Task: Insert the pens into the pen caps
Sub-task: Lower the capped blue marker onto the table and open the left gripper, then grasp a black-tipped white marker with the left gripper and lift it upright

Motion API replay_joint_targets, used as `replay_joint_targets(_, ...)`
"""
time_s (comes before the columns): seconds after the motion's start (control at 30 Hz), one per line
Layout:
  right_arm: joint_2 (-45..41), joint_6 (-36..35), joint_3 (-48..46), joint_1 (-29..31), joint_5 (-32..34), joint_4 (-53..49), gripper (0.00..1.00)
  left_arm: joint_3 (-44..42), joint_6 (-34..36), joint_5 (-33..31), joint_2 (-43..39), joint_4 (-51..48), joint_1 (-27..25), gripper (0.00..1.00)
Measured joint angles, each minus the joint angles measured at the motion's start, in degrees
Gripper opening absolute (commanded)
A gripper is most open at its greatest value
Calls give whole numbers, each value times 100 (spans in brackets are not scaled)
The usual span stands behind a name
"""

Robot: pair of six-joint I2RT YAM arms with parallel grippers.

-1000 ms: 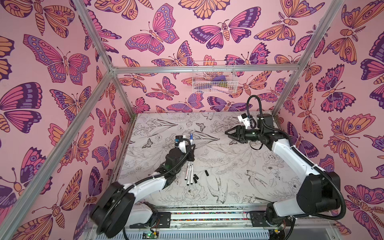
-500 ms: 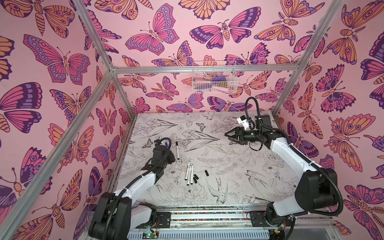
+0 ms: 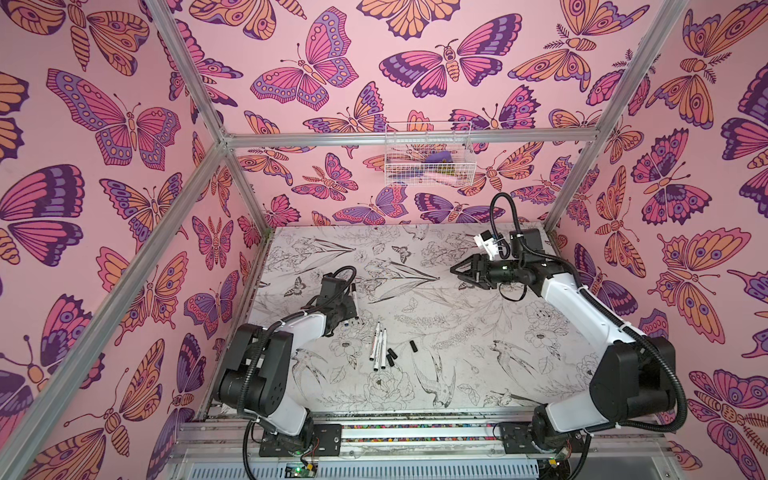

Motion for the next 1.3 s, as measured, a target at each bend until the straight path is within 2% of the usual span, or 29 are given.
replay_joint_targets(0.27,0,-48,0,17,63,-109,61,111,-72,24,240,-149,0,34)
replay_joint_targets(0.4,-2,-48,0,22,79,-109,61,184,-114,-28,142,-315,0,36)
replay_joint_targets(0.53,-2,-50,0,37,85,-109,61,160,-184,-72,-291,-549,-42,42)
replay_joint_targets(0.63,-2,-76,0,50,120,-114,61,-17,-216,-68,-898,-621,-295,45)
replay_joint_targets(0.77,-2,-157,0,70,168,-127,61,-348,-35,0,-1561,-643,-1191,47)
replay_joint_targets(0.83,-2,-173,0,72,190,-140,60,-446,98,39,-1674,-772,-1711,47)
replay_joint_targets(0.9,-2,-179,0,76,205,-153,59,-511,131,28,-1683,-920,-1980,45)
replay_joint_targets(1.07,-2,-181,4,94,210,-162,58,-708,125,-111,-1681,-1266,-2107,39)
replay_joint_targets(1.3,-2,-203,7,103,212,-197,57,-710,177,-72,-1469,-1351,-2114,38)
